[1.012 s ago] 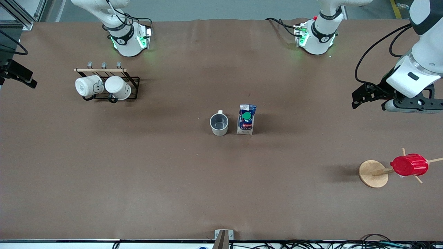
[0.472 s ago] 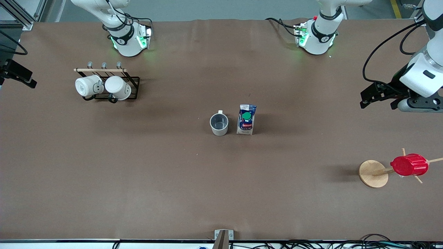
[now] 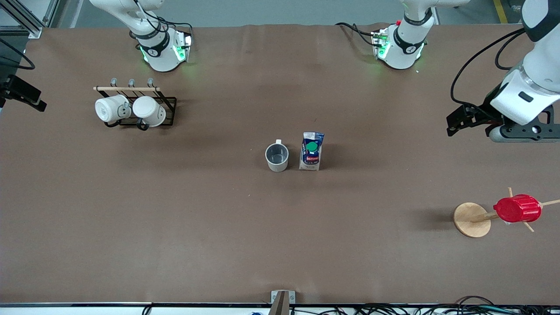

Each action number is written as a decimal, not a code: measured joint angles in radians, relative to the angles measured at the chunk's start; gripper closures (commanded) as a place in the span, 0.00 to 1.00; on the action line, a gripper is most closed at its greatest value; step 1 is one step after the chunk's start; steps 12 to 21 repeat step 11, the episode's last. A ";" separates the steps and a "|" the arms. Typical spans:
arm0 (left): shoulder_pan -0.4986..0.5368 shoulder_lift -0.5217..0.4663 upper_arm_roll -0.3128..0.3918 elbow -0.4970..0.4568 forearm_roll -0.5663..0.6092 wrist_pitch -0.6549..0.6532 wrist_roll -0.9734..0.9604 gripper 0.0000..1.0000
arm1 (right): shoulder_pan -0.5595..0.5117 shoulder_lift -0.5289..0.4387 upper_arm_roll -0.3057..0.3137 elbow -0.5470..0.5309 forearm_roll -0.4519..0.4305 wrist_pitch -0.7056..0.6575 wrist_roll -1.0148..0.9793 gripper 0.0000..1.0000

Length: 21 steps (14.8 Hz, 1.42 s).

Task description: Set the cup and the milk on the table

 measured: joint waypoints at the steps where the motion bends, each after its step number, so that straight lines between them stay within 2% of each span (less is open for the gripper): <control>1: 0.000 0.000 0.000 0.000 0.000 0.000 0.000 0.00 | 0.000 0.000 0.000 0.000 0.000 0.000 0.000 0.00; 21: 0.005 0.000 0.011 0.000 -0.001 0.000 0.031 0.01 | 0.000 0.000 0.000 0.000 0.000 0.000 0.000 0.00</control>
